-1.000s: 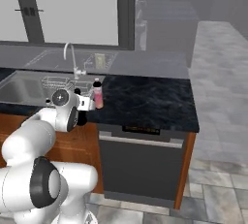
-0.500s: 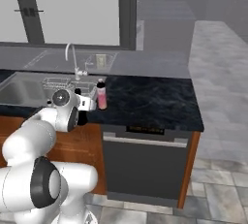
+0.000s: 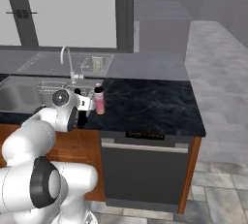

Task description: Place the large bottle from the dining counter next to the other large bottle outside the sink, and place the small bottle from the dining counter next to the other small bottle inside the sink.

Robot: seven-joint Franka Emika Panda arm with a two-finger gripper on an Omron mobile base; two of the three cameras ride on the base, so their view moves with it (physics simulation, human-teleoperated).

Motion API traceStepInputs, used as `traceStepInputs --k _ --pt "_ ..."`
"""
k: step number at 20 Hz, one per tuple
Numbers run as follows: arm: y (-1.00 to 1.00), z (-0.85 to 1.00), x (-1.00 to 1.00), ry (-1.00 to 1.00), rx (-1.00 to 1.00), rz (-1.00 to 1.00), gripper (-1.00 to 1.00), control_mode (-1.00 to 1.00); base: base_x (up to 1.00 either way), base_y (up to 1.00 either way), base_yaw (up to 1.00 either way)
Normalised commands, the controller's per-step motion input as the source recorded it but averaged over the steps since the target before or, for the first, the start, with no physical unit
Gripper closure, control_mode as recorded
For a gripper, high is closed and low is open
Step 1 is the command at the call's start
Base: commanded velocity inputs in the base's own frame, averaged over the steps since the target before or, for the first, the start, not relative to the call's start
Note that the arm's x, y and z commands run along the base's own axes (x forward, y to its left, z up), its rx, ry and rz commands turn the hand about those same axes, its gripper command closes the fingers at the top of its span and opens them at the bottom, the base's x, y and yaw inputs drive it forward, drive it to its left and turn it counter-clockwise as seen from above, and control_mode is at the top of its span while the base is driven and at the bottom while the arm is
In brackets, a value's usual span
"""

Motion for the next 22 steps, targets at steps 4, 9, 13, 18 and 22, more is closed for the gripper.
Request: traceStepInputs --k 4,9,13,18,22 --pt "0.0 0.0 0.0 0.0 0.0 0.0 1.0 1.0 0.34 0.14 -0.08" --pt "0.0 0.0 0.0 0.0 0.0 0.0 1.0 1.0 0.27 0.19 -0.07" --pt "0.0 0.0 0.0 0.0 0.0 0.0 1.0 1.0 0.16 0.24 -0.07" --pt "0.0 0.0 0.0 0.0 0.0 0.0 1.0 1.0 0.24 0.28 -0.07" --pt "0.0 0.0 0.0 0.0 0.0 0.0 1.0 1.0 0.27 0.34 -0.06"
